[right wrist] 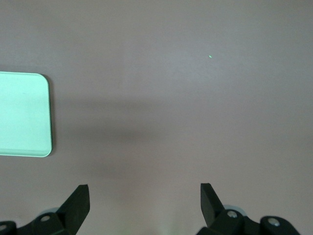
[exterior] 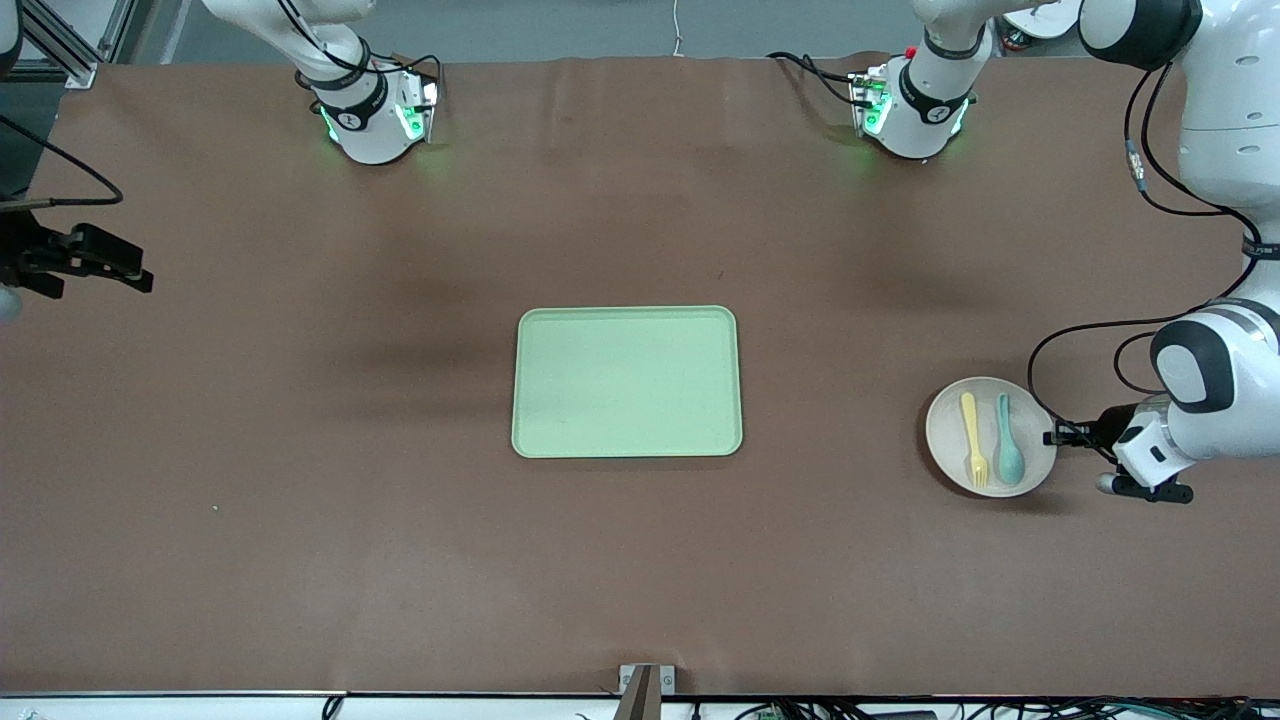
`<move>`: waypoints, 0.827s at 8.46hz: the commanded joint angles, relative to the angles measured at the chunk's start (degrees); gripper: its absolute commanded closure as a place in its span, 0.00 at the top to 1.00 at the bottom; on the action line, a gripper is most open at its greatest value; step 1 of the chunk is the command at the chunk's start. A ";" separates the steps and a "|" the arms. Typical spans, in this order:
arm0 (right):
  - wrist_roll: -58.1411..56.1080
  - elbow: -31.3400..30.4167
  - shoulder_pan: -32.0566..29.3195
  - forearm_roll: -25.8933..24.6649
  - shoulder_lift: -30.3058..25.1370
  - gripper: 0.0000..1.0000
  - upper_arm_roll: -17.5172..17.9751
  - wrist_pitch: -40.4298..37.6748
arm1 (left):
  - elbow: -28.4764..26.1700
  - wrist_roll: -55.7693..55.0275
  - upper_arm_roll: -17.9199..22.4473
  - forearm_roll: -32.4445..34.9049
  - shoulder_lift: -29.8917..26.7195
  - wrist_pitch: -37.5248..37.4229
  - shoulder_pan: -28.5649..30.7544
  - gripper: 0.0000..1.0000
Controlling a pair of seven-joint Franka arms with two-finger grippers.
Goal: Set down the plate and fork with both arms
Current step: 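Carry the plate onto the green tray while the right gripper approaches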
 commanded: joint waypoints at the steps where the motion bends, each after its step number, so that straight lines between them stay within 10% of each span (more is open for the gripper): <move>1: 0.74 -2.94 3.04 0.29 -1.59 1.00 0.11 2.18 | 1.88 -0.49 -3.04 -0.10 -2.58 -2.17 -0.24 0.00; 7: 9.89 -15.95 14.64 4.24 -1.68 1.00 0.20 16.06 | 1.89 -26.11 -17.30 -0.28 -2.24 -2.09 -8.19 0.00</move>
